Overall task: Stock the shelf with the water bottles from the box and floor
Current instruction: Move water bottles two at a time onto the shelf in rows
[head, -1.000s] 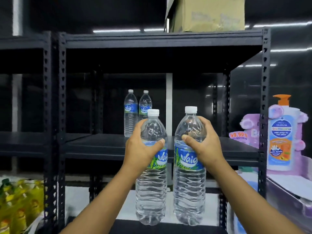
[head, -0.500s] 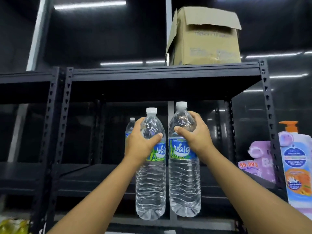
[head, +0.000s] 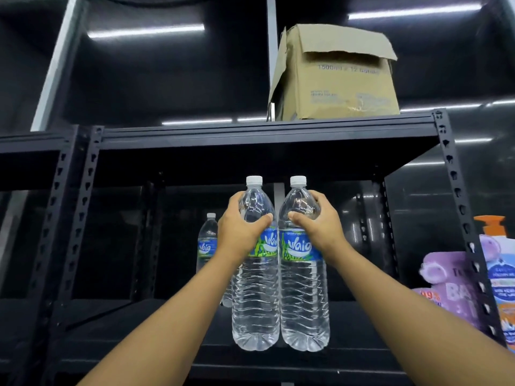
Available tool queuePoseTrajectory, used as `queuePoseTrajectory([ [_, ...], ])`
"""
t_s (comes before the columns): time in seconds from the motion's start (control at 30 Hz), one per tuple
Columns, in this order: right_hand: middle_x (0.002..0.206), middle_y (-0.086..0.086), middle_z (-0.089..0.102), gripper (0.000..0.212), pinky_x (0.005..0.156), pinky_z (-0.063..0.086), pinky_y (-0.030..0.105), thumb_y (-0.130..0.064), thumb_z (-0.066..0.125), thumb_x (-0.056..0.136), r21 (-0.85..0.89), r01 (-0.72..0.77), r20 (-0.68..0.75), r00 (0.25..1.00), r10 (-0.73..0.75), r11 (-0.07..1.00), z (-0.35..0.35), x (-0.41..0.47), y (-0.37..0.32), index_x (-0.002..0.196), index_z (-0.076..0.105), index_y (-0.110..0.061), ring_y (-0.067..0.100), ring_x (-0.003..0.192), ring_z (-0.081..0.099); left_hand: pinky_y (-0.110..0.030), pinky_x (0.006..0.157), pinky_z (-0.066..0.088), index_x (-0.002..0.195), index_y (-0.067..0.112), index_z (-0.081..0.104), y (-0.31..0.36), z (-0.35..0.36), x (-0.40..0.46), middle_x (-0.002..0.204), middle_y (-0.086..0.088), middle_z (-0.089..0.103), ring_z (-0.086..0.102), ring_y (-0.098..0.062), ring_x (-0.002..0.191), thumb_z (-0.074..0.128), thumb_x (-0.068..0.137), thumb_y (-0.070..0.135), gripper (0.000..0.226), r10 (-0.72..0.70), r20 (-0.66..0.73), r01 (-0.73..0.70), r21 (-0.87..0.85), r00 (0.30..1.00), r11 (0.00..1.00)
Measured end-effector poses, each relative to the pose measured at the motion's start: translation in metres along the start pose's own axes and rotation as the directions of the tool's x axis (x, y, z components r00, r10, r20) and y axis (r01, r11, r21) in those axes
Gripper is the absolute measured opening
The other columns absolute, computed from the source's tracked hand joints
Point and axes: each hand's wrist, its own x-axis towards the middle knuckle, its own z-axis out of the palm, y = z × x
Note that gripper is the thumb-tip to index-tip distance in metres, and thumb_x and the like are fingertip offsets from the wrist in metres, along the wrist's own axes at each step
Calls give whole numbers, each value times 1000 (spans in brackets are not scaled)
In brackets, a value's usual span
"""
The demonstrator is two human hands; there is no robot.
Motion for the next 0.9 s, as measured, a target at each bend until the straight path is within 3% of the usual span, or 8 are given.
queuePoseTrajectory([
  [0.07, 112, -2, 66, 67, 91, 54, 47, -34, 79, 67, -14, -22, 0, 1000, 22, 1000, 2, 7, 10, 128, 51, -24, 16, 100, 66, -12, 66, 42, 119, 35, 48, -8, 7, 5, 87, 19, 62, 59, 2, 82, 79, 76, 27, 53, -10, 4, 10, 14, 1000, 1000],
  [0.17, 111, -4, 66, 70, 89, 55, 47, -40, 77, 62, -17, -46, 5, 999, 46, 999, 5, 15, 27, 126, 51, -28, 16, 100, 66, -20, 71, 45, 122, 32, 49, -26, 20, 13, 90, 16, 64, 62, -7, 87, 78, 76, 28, 55, -21, 7, 21, 6, 1000, 1000],
  [0.37, 103, -4, 67, 56, 89, 55, 45, -20, 78, 76, -28, -85, -17, 996, 84, 996, 12, 21, 71, 126, 53, -23, 15, 94, 67, -27, 77, 46, 113, 36, 47, -62, 41, 19, 93, 17, 61, 62, -11, 92, 77, 77, 31, 47, -60, 38, 58, 39, 998, 998],
  [0.47, 104, -7, 66, 58, 89, 55, 39, -21, 76, 78, -35, -84, -14, 996, 83, 996, 15, 27, 84, 130, 51, -22, 12, 95, 66, -30, 82, 48, 108, 41, 44, -75, 49, 26, 94, 18, 61, 62, -11, 93, 75, 78, 33, 44, -63, 37, 62, 42, 997, 997],
  [0.57, 109, -10, 62, 60, 87, 51, 28, -25, 74, 81, -60, -68, 17, 997, 69, 996, 19, 31, 91, 135, 47, -21, 7, 100, 62, -23, 75, 45, 110, 39, 45, -82, 56, 28, 92, 21, 60, 61, -6, 89, 75, 80, 35, 42, -55, 58, 53, 34, 997, 998],
  [0.8, 117, -4, 62, 61, 97, 50, 43, -30, 74, 82, -33, -96, 53, 994, 98, 995, 18, 35, 105, 135, 45, -23, 14, 106, 62, -20, 73, 43, 131, 27, 46, -93, 63, 31, 94, 24, 56, 57, 2, 90, 73, 83, 36, 56, -45, 69, 47, -20, 997, 999],
  [0.9, 122, -4, 61, 72, 99, 49, 43, -43, 73, 74, -29, -94, 62, 994, 96, 995, 17, 35, 105, 137, 43, -24, 15, 110, 61, -26, 81, 48, 132, 27, 45, -94, 63, 31, 99, 20, 59, 61, -5, 95, 73, 83, 36, 57, -51, 77, 55, -56, 996, 997],
])
